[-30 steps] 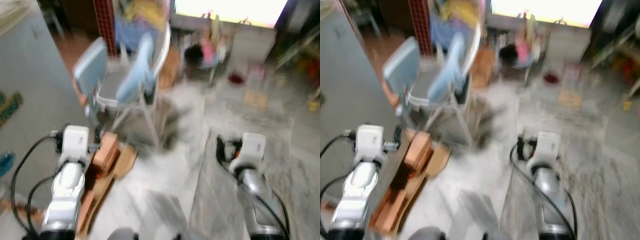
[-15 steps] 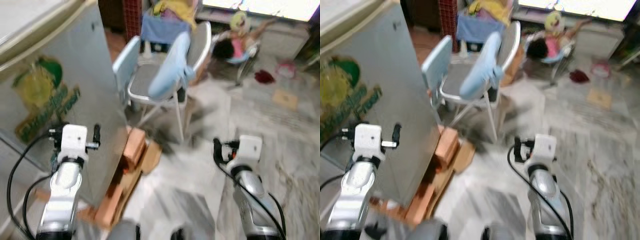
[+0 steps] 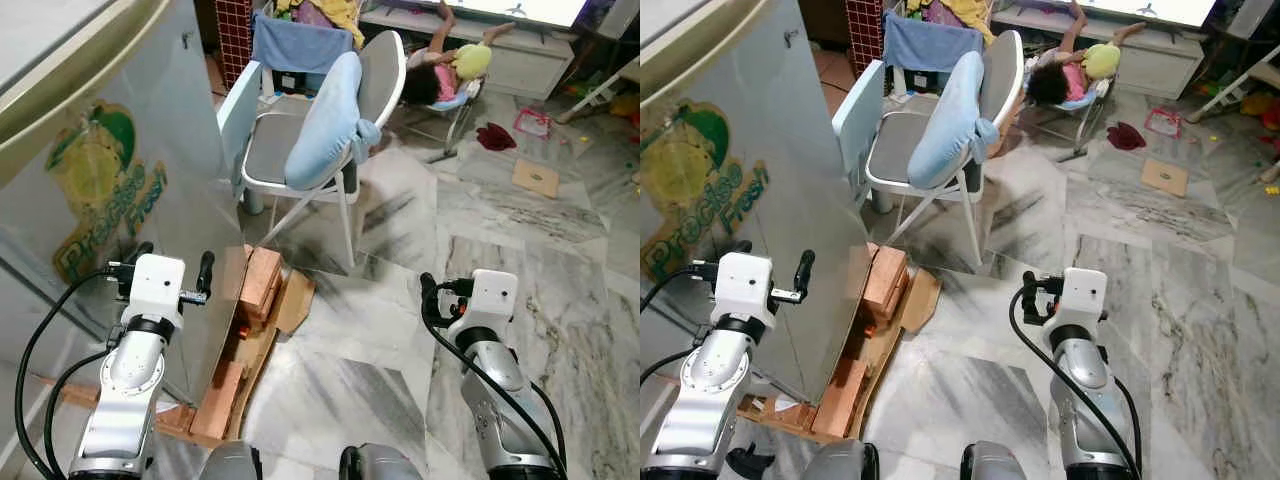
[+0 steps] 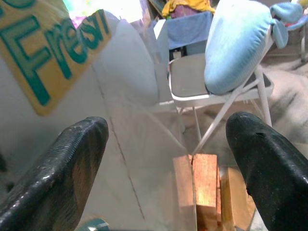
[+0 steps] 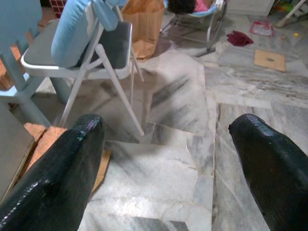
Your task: Restocking fridge
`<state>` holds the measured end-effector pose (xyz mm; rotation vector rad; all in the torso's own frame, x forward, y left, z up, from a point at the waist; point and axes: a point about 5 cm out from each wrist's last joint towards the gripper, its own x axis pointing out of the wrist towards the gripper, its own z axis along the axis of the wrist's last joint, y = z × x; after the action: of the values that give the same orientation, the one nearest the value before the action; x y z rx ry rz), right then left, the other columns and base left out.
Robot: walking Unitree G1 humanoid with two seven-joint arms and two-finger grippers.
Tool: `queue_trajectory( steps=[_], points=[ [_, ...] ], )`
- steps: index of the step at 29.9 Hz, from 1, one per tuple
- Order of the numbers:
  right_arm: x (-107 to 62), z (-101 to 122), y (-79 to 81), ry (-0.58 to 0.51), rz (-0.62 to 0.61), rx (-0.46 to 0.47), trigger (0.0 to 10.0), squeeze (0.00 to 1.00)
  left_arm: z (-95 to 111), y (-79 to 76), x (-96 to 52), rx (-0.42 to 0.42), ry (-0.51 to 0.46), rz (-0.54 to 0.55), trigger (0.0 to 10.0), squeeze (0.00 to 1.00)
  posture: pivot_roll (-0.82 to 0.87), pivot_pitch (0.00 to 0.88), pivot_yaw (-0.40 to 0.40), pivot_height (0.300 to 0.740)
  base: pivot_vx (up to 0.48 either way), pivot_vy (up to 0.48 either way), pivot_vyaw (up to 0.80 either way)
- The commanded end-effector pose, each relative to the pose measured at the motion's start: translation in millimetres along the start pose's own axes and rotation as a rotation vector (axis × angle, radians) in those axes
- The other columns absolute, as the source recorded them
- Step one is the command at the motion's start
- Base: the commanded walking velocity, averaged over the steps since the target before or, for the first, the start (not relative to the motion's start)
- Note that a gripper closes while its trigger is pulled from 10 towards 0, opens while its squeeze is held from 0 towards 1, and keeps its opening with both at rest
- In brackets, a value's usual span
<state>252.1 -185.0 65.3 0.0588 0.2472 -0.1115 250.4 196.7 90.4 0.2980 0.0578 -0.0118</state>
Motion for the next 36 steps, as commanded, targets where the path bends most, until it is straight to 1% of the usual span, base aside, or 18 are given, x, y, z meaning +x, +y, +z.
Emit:
queue_trajectory(
  steps=[1,7,17,26,30,36],
  points=[
    [-0.2,-1.0,-1.5,0.012,-0.009,0.000,10.0,0.00,0.1,0.9,-1.5,-0.001,0.005,-0.012,10.0,0.00,0.05,0.103,-0.049,0.740,-0.262,0.000,0.00],
    [0.1,-1.5,-0.7,0.015,-0.012,-0.001,10.0,0.00,0.4,0.4,-0.8,0.000,0.005,-0.019,10.0,0.00,0.05,0.099,-0.049,0.740,-0.246,0.000,0.00],
    [0.9,-2.0,-0.2,0.015,-0.015,0.002,10.0,0.00,0.9,0.7,0.2,0.004,0.005,-0.019,10.0,0.00,0.06,0.101,-0.045,0.740,0.000,0.000,0.00],
    [0.3,2.7,-1.8,-0.001,-0.032,0.003,10.0,0.00,3.6,4.3,3.0,-0.025,-0.001,0.001,10.0,0.00,0.05,0.116,-0.041,0.740,0.000,0.000,0.00],
    [-0.8,3.5,-2.6,-0.005,-0.036,0.017,10.0,0.00,2.2,11.8,1.4,-0.053,0.011,0.038,10.0,0.00,0.05,0.119,-0.040,0.740,0.000,0.000,0.00],
    [-0.1,1.0,-3.3,0.010,-0.038,0.023,10.0,0.00,-1.8,8.8,-4.4,-0.080,0.026,0.004,10.0,0.00,0.05,0.121,-0.045,0.740,0.000,0.328,0.00]
  ],
)
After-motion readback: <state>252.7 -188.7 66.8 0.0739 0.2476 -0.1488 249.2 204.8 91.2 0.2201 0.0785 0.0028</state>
